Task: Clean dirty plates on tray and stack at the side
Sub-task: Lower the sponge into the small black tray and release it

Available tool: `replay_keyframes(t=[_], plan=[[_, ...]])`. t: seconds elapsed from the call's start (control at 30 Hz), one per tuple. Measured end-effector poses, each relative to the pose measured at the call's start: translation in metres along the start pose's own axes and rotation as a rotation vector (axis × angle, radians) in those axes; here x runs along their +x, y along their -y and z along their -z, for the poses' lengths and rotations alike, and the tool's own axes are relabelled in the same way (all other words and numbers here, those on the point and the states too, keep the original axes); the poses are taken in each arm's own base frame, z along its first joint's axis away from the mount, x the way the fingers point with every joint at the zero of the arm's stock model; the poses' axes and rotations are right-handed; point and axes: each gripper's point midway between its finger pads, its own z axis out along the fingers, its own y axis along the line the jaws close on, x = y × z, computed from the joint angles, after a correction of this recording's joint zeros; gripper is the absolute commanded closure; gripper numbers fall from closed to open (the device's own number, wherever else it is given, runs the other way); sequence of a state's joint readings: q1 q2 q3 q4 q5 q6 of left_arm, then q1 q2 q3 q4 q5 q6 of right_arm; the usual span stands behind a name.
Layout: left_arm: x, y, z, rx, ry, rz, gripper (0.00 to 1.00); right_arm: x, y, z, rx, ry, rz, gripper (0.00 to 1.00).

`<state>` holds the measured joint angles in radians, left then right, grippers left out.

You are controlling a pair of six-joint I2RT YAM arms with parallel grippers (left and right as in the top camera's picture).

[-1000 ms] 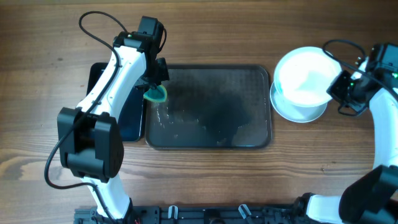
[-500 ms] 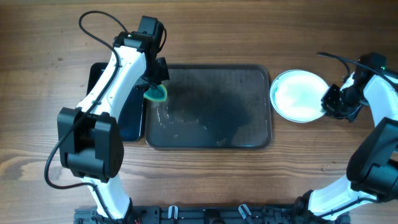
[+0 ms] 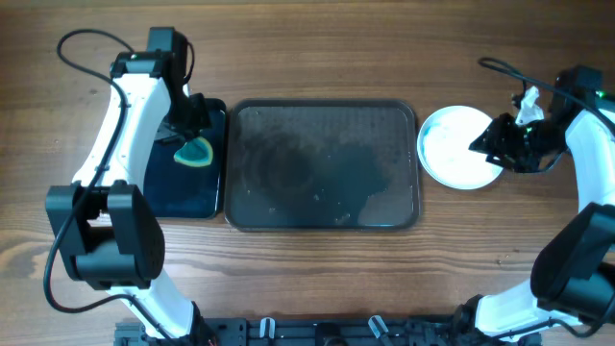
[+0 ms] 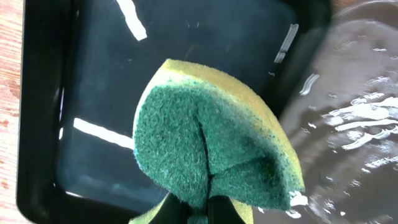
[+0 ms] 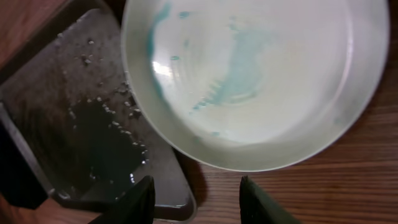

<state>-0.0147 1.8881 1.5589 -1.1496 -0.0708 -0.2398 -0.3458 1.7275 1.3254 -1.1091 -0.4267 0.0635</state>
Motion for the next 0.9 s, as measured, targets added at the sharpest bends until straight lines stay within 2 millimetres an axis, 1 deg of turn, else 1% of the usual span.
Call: replay_keyframes(t=[0.07,0.13,0.2,0.23,0.27,0.3,0.33,0.37,0.43,0.47,0.53,0.57,0.6,0.67,0.7,0.73,0.77,0.83,0.9], plan=[[0.002,-0.010,-0.014,-0.005,-0.010,0.001,0.96,0.002,-0.013,0.002,-0.022,0.003,0.048,0.55],[0.010,-0.020,-0.028,-0.014,-0.034,-0.007,0.96,0.007,-0.026,-0.002,-0.035,-0.011,0.096,0.55],[0.014,-0.024,-0.039,-0.015,-0.038,-0.012,0.96,0.010,-0.037,-0.006,-0.043,-0.024,0.135,0.55],[0.015,-0.024,-0.044,-0.014,-0.035,-0.016,0.87,0.011,-0.043,-0.009,-0.046,-0.026,0.158,0.55],[0.016,-0.024,-0.049,-0.013,-0.031,-0.020,0.75,0.012,-0.049,-0.011,-0.051,-0.026,0.179,0.55],[0.017,-0.024,-0.052,-0.013,-0.031,-0.023,0.59,0.013,-0.055,-0.014,-0.056,-0.029,0.198,0.55],[0.019,-0.024,-0.054,-0.014,-0.036,-0.027,0.48,0.014,-0.058,-0.015,-0.057,-0.032,0.212,0.55],[0.020,-0.025,-0.055,-0.015,-0.038,-0.031,0.40,0.016,-0.061,-0.016,-0.058,-0.035,0.222,0.55],[0.020,-0.025,-0.055,-0.015,-0.037,-0.032,0.28,0.018,-0.066,-0.018,-0.059,-0.041,0.237,0.55],[0.020,-0.025,-0.055,-0.014,-0.038,-0.032,0.25,0.018,-0.067,-0.019,-0.060,-0.042,0.241,0.55],[0.021,-0.025,-0.055,-0.016,-0.042,-0.031,0.23,0.018,-0.068,-0.019,-0.060,-0.042,0.246,0.55],[0.023,-0.025,-0.054,-0.018,-0.050,-0.029,0.20,0.018,-0.069,-0.019,-0.060,-0.042,0.246,0.55],[0.027,-0.027,-0.053,-0.023,-0.071,-0.030,0.18,0.018,-0.069,-0.019,-0.060,-0.041,0.247,0.55],[0.029,-0.028,-0.046,-0.027,-0.088,-0.025,0.18,0.019,-0.070,-0.016,-0.061,-0.033,0.250,0.53],[0.030,-0.028,-0.039,-0.031,-0.101,-0.016,0.15,0.019,-0.071,-0.013,-0.062,-0.024,0.255,0.52],[0.022,-0.027,-0.025,-0.026,-0.082,-0.001,0.13,0.020,-0.074,-0.006,-0.064,-0.008,0.262,0.51],[0.016,-0.027,-0.012,-0.021,-0.058,0.018,0.03,0.021,-0.077,0.002,-0.065,0.016,0.273,0.50],[0.007,-0.026,0.014,-0.006,-0.001,0.053,0.00,0.024,-0.081,0.016,-0.065,0.050,0.289,0.45],[0.000,-0.026,0.044,0.019,0.078,0.108,0.00,0.030,-0.088,0.039,-0.064,0.117,0.319,0.43]])
